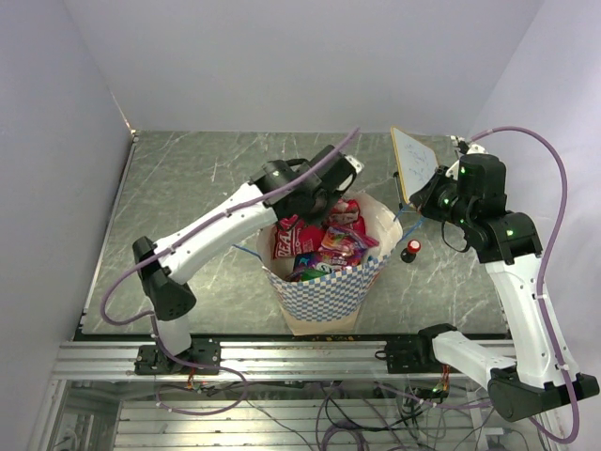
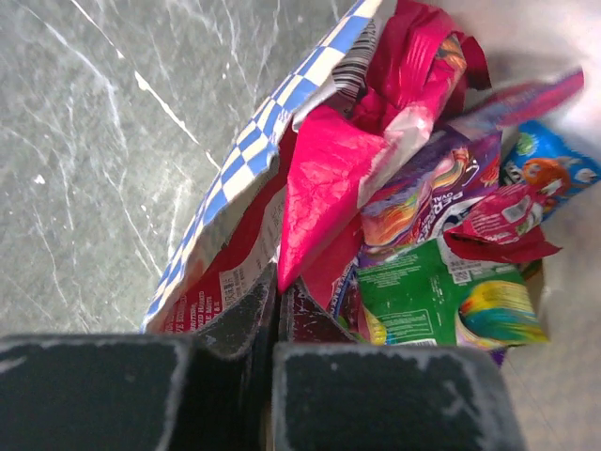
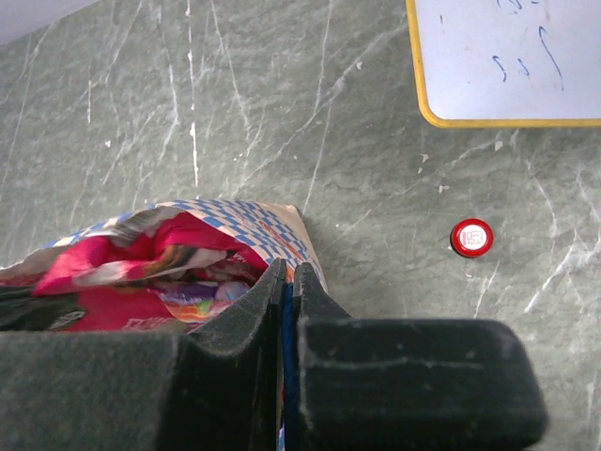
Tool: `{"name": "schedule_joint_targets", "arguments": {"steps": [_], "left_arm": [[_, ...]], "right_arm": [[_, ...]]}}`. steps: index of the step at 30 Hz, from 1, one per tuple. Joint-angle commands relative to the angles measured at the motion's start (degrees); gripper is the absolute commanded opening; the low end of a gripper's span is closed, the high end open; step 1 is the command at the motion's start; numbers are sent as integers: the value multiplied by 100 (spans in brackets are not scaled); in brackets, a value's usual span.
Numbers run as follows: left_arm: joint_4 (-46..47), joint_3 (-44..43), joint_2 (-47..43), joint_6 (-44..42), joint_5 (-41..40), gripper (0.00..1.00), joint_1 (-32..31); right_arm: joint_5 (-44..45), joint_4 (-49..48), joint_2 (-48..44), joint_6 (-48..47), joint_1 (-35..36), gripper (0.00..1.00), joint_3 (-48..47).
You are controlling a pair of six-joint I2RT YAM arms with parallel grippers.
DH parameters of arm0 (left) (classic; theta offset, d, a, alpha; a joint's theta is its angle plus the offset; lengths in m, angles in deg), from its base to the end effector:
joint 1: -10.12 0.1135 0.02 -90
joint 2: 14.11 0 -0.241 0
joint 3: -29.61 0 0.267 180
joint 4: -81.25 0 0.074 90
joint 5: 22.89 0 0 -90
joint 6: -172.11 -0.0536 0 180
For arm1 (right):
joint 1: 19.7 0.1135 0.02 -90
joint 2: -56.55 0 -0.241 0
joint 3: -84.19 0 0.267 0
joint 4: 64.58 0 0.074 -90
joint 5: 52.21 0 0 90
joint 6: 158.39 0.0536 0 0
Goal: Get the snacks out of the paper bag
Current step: Take out the snack from the paper bag.
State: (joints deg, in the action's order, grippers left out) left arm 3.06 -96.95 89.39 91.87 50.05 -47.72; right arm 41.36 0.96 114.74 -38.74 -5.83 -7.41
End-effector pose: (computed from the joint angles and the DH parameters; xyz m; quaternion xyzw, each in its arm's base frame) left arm 0.2228 -0.3248 0.3497 0.3438 0.8798 -0.0472 0.3250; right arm 0.2181 0.0504 0.3975 0.1350 0.8644 0.1540 0.4592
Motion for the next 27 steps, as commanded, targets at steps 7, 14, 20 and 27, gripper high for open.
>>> {"name": "schedule_joint_targets", "arguments": {"steps": [7,14,20,27], "left_arm": [[14,-1075,-820,483,328,7,14],[446,-1306,-1476,748,228,7,53],[640,-1632,-1766,1305,121,7,709],[1004,-1859,-1753,1854,1270,7,2339]], "right_arm": [[-188,-132,-100,214,-31,0,91],[-183,-114,-135,276,-29,0,100],[-208,-96,-158,337,-33,0,125],[-217,-134,-170,401,-32,0,200]]}}
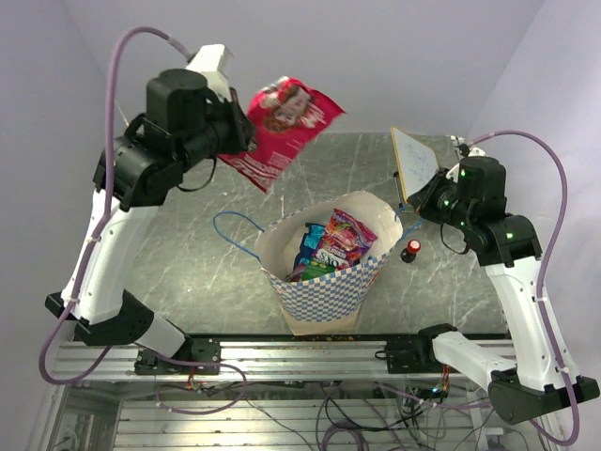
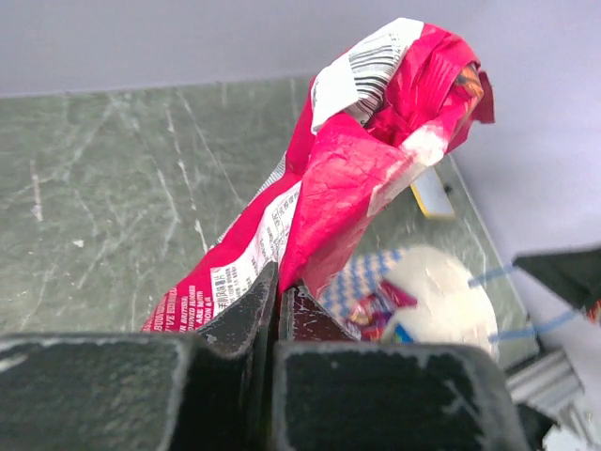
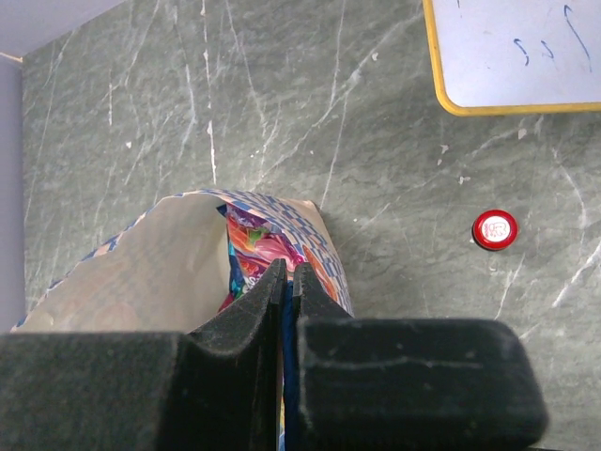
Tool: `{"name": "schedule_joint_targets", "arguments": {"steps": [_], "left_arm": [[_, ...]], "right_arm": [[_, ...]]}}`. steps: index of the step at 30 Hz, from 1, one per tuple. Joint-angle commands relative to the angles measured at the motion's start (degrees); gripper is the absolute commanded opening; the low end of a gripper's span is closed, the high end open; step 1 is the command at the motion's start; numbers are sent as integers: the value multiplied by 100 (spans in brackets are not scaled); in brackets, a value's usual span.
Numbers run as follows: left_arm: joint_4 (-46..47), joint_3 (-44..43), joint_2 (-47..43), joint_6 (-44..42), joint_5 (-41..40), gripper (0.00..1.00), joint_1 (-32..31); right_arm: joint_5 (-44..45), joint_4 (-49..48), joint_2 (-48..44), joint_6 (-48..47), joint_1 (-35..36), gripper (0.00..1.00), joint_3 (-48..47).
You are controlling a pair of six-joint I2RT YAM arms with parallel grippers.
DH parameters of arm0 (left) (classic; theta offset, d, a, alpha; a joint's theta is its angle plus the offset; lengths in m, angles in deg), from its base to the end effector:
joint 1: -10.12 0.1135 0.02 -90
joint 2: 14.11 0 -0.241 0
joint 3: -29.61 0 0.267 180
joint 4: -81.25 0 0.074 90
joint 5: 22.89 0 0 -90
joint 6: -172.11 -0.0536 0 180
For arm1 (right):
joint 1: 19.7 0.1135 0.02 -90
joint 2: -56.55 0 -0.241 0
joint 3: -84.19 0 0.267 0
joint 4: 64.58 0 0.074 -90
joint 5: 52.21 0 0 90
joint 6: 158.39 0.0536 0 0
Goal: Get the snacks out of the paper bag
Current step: Take out the snack from the paper bag, then place the snack at the center of the board.
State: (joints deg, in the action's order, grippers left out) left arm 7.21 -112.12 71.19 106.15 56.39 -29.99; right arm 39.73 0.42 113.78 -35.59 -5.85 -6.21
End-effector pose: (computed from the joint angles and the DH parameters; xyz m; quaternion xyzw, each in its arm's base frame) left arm 0.2119 -0.1654 0.5378 0.0577 0.8033 -0.2483 0.5382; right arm 0.2154 0.0512 0.3949 0.1520 0.8605 0.1789 0.4522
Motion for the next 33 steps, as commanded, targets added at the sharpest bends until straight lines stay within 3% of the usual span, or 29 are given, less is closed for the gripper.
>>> {"name": "schedule_joint_targets", "arguments": {"steps": [1,6,12,22,33], "left_arm": [[542,-449,152,489,711,7,763],[400,-578,535,927,1458,7,2224],[957,581,768,1657,2834,7,3805],[1208,1270,1793,1581,2747,7,4316],[1465,836,3058,1777,2767,7,4330]], "right_arm": [[-52,-96,-65,94,-25,0,91],[-1,-160,-27,91,-27,0,112],[109,-255,19,29,-30,0,142],[115,-421,124,-380,-29,0,179],[18,-488,170,-1000,-28,0,216]]}}
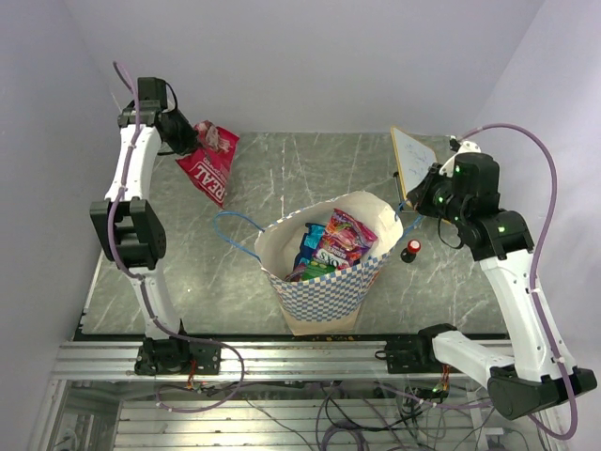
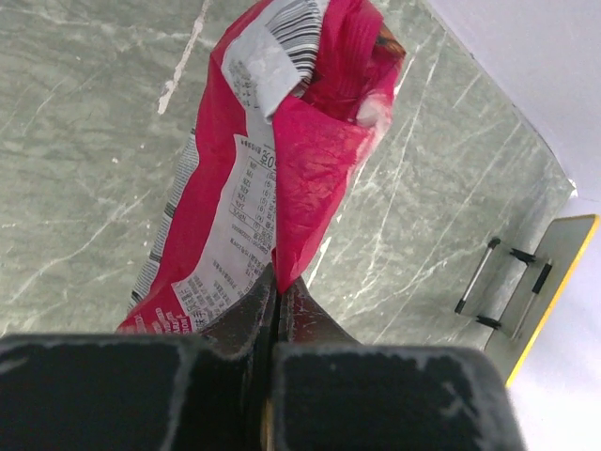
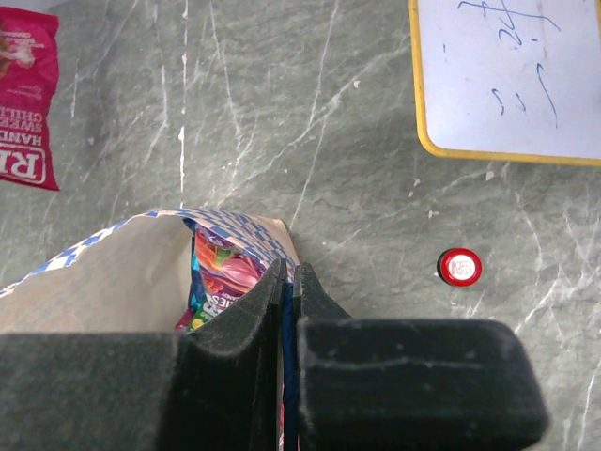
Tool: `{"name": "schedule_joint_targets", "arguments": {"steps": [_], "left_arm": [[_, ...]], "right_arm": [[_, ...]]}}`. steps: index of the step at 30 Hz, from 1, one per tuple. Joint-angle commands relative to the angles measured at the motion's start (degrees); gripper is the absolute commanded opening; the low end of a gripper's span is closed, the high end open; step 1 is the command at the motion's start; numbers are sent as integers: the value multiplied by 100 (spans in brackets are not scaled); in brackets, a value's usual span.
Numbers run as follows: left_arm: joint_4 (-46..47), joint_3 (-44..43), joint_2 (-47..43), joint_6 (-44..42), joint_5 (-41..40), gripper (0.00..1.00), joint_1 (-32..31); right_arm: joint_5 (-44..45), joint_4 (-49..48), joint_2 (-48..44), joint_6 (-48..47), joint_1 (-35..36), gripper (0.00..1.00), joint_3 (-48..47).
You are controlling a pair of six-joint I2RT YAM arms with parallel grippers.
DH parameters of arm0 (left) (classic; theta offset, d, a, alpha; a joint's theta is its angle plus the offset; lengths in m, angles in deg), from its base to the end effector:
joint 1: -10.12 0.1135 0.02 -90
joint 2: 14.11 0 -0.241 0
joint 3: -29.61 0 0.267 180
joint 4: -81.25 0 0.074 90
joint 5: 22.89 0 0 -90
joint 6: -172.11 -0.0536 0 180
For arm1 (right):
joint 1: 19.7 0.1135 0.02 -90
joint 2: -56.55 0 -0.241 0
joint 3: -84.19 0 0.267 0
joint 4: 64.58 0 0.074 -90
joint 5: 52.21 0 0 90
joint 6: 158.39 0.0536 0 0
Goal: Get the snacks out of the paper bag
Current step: Place the snack at the center of the board.
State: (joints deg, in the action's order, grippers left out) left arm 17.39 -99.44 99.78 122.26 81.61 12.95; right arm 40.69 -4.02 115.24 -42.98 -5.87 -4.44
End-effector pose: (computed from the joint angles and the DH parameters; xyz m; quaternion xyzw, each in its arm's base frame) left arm 0.4585 0.0092 0.3091 -0.2987 0.8800 -0.2238 0.2937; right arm 0.2297 0.0538 0.3877 0.1001 0.8627 0.1456 0.4738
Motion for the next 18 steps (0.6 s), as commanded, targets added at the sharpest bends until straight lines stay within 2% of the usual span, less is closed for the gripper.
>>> {"name": "schedule_joint_targets", "arguments": {"steps": [1,9,15,16,18], "left_arm": [[484,-517,322,171,253,7,35],[580,-1260,1594,245,421,7,183],[636,-1342,2085,200,229,7,359],[575,-1366,2136,184,134,10,399],[444,-1414,2162,139,-41,23,466]], "right_arm": [[-82,-72,35,-264,-25,0,52],[-186,-196,250,-108,-28,0,54],[-175,51,660,32,-28,0,-285],[-152,91,714,90,-28,0,-328],[-158,111,779,219,-28,0,-369]]}}
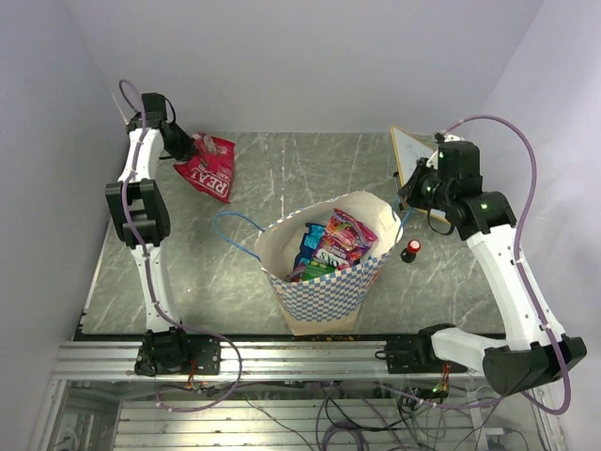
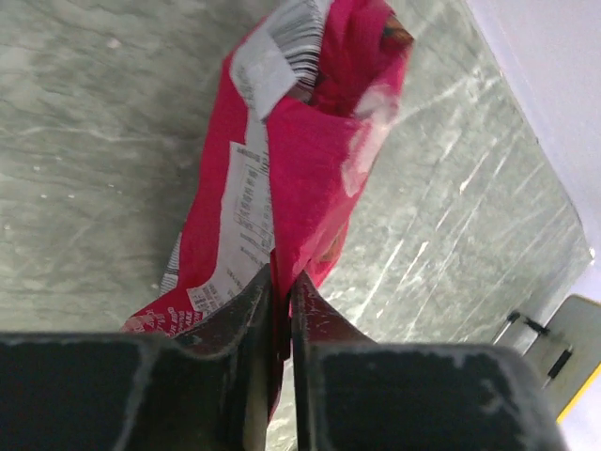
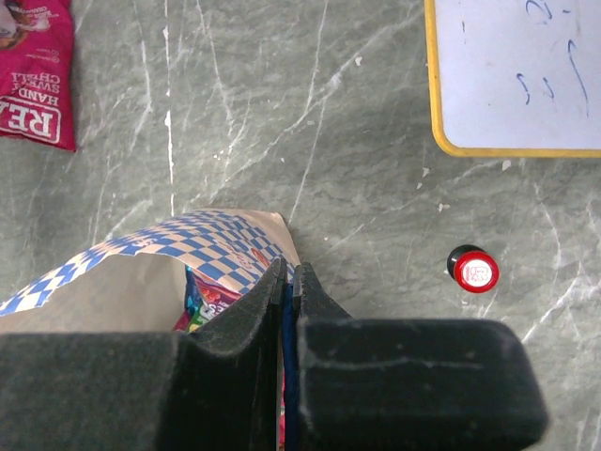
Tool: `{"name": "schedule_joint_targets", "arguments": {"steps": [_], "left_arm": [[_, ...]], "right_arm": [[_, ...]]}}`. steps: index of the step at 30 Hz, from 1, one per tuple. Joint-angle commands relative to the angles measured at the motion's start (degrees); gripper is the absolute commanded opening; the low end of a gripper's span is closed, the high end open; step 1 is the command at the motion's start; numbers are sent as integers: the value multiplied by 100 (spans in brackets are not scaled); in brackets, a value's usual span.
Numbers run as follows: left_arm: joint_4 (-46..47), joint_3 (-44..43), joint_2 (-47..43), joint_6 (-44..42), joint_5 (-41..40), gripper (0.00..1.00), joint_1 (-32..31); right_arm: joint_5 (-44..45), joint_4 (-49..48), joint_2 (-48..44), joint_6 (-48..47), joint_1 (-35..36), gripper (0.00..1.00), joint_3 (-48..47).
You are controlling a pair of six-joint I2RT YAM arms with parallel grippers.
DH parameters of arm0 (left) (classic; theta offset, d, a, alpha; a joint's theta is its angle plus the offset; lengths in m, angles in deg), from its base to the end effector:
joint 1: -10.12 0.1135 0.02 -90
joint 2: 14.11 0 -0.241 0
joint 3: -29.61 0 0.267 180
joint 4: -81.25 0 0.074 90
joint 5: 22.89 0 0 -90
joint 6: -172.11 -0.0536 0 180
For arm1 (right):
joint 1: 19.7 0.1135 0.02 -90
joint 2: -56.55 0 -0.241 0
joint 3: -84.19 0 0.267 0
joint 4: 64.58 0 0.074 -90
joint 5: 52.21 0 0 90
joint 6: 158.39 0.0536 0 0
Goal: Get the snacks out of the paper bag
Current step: Place the snack at the center of the board.
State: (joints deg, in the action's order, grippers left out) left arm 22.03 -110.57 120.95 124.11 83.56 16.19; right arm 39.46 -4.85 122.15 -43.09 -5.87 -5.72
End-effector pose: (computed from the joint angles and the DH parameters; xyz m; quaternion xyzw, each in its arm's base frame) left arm 0.5287 0.0410 0.2060 -0.3432 0.8779 -0.2235 0.2482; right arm 0.2603 0.0625 0.3690 0.0954 0.8835 0.1413 0.4363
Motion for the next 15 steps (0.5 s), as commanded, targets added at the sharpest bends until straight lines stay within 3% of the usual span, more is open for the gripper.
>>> {"name": "schedule_joint_targets", "arguments": {"steps": [1,3,6,8,15], "left_arm": [[-41,-290,4,-89,-317,32,153],[-1,-170,-159,-169,-492,50,158],[62,58,-504,-166,-633,61,151],[18,147,-714,-104,-593,75,151],[214,1172,-2082,-263,-95,83,123]], "right_arm": [[-33,200,101,290,-21,0,-250],[-57,140,126,400,-26,0,-238],[-96,23,178,520,-21,0,-214],[-183,-13,213,527,-29,0,-255],[-372,-441,12,96,-22,0,-124]]}}
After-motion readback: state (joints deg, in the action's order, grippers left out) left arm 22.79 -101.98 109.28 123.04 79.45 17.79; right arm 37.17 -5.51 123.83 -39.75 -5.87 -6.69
